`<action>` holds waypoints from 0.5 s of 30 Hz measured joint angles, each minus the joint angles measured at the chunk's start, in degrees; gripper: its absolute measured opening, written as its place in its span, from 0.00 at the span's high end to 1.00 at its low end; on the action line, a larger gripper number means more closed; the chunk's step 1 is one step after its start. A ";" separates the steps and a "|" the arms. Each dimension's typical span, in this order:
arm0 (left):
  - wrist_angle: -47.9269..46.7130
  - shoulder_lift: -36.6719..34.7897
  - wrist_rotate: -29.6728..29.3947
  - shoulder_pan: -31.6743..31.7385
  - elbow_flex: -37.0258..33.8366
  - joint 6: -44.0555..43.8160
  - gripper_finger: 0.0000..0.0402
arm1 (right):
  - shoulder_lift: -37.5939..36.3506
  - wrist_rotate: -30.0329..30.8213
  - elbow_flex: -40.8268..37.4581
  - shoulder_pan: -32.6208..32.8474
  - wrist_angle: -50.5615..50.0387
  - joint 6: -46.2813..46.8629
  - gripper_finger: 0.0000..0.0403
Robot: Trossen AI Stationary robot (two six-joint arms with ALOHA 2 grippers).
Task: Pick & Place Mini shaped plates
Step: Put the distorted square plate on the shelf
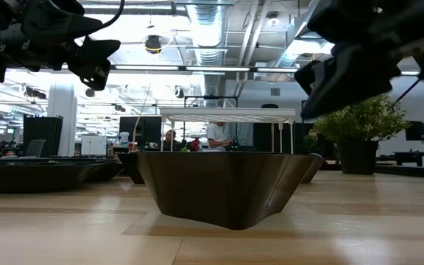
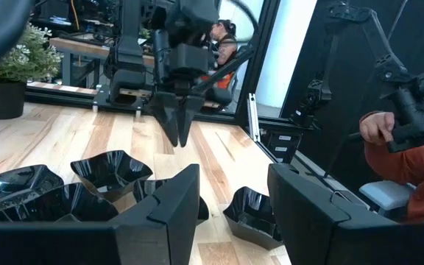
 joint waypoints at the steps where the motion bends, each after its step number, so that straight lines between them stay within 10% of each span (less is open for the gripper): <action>1: 0.00 0.00 -0.02 -0.02 0.00 0.00 0.59 | 0.63 0.04 0.76 0.01 -1.59 -1.65 0.89; 15: 1.68 -0.21 -0.02 0.00 0.00 0.00 0.59 | 6.90 5.79 11.73 -3.18 -21.82 -7.85 0.88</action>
